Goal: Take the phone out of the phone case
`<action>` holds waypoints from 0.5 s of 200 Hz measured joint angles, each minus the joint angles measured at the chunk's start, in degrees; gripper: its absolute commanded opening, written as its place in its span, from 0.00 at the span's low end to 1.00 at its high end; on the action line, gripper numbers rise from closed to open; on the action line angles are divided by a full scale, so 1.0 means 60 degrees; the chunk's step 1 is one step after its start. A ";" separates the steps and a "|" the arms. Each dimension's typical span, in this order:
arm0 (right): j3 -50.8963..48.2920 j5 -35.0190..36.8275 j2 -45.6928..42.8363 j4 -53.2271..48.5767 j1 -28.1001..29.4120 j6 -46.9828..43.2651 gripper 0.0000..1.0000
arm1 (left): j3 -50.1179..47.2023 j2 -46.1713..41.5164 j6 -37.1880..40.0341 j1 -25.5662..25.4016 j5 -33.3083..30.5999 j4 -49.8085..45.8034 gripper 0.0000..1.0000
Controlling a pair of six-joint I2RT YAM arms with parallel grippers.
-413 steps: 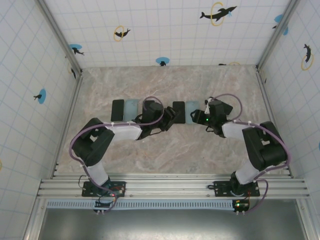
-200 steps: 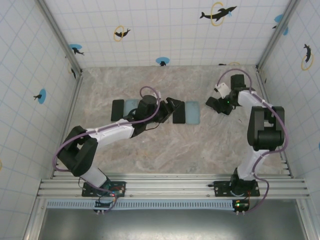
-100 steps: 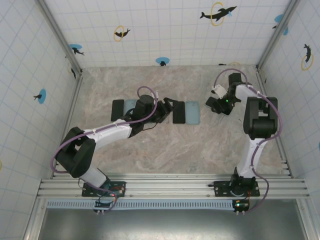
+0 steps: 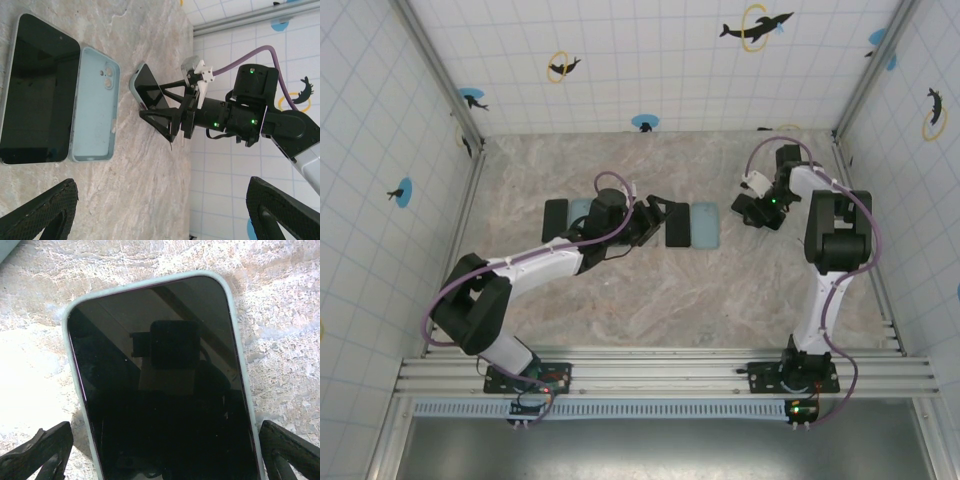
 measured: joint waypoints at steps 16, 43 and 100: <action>-0.0087 0.0007 -0.0040 0.0044 0.0000 -0.0062 0.92 | 0.0000 0.0073 0.0004 0.0000 0.0055 0.0000 0.89; -0.0197 0.0102 -0.0113 0.0058 0.0025 -0.0084 0.82 | 0.0004 0.0211 0.0000 0.0000 0.0131 0.0000 0.89; -0.0211 0.0255 -0.0149 0.0062 0.0087 -0.0025 0.67 | 0.0004 0.0288 0.0000 0.0000 0.0233 0.0000 0.89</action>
